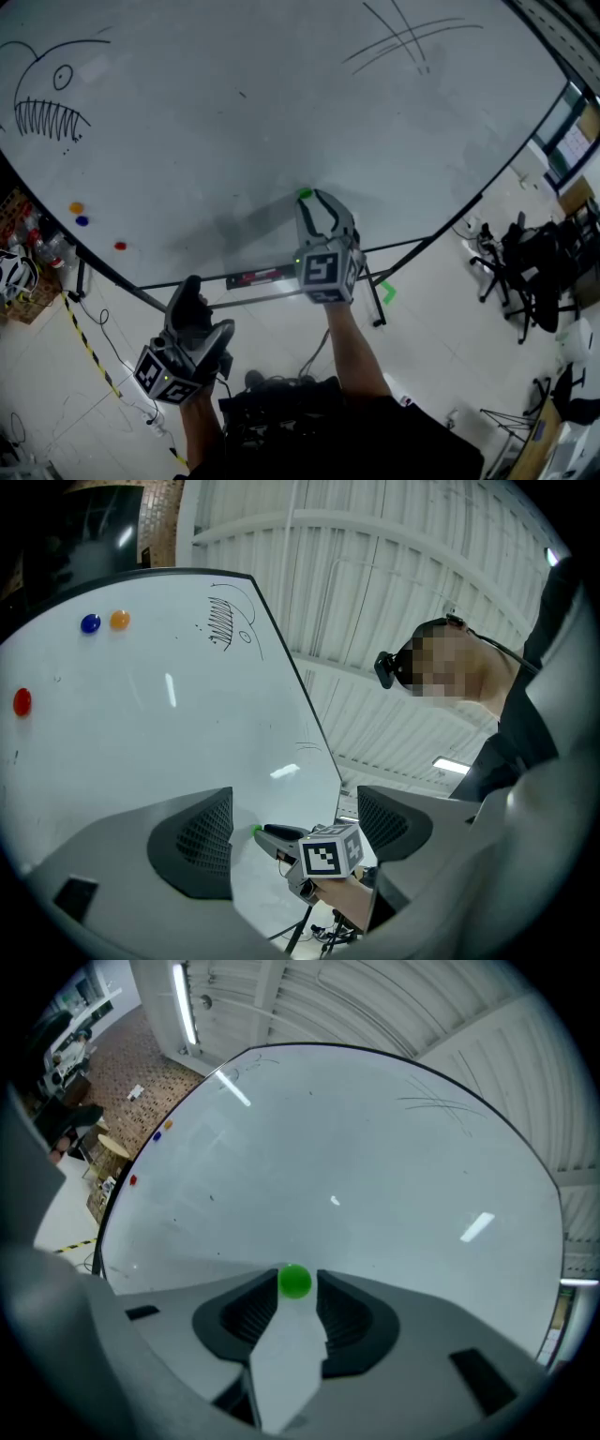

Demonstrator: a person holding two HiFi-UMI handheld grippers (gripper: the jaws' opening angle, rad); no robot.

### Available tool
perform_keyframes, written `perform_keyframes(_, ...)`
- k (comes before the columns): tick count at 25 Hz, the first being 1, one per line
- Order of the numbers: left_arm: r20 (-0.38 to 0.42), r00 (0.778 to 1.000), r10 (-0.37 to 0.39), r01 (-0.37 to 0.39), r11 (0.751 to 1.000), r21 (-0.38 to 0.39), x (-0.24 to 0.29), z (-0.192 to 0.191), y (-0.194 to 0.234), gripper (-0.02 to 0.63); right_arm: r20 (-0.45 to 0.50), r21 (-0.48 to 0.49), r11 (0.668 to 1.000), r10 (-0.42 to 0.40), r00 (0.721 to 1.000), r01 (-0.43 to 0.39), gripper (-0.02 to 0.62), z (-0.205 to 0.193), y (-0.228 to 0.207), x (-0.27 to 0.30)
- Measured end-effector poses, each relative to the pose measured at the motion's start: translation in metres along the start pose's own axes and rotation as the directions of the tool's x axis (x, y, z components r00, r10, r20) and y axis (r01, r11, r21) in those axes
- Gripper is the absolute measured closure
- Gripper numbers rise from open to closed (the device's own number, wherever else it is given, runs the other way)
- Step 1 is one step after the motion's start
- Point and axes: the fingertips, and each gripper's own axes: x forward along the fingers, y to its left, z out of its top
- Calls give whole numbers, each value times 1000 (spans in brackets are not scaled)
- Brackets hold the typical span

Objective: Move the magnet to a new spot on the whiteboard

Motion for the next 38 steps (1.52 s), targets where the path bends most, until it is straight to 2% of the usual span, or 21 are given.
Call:
perform_keyframes(4,-2,1000,-7,7,999,37,10,0,-4,193,55,140,988,63,996,-70,436,1,-9,-24)
perform_keyframes(6,-3,1000,-16,16,999,34,15,0,-7,193,123,232,962,118,985,-145,436,2,-12,-38)
perform_keyframes(8,-8,1000,-21,21,1000,14,16,-3,-11,193,197,339,912,173,965,-232,436,0,-14,-55)
perform_keyframes(10,-23,999,-23,23,1000,-4,15,-8,-17,193,269,439,846,197,943,-302,437,0,-19,-74)
perform_keyframes(12,-34,999,-28,29,1000,4,19,-10,-22,193,339,510,780,203,918,-361,438,0,-27,-90)
perform_keyframes(14,-34,999,-36,37,999,23,26,-11,-29,193,397,548,731,201,896,-407,444,1,-35,-105)
perform_keyframes(17,-55,998,-39,40,999,8,27,-24,-39,193,456,578,672,204,866,-462,460,-2,-42,-128)
perform_keyframes(19,-69,997,-37,37,999,5,30,-31,-46,193,480,583,650,207,852,-487,472,-5,-45,-139)
perform_keyframes(26,-112,994,-16,17,1000,7,52,-57,-83,193,508,588,609,234,829,-533,472,-22,-61,-171)
perform_keyframes(31,-147,989,26,-22,999,29,57,-80,-107,193,529,562,594,277,802,-576,472,-32,-66,-191)
perform_keyframes(38,-178,979,95,-92,995,25,50,-102,-135,193,576,560,520,315,754,-645,472,-44,-60,-213)
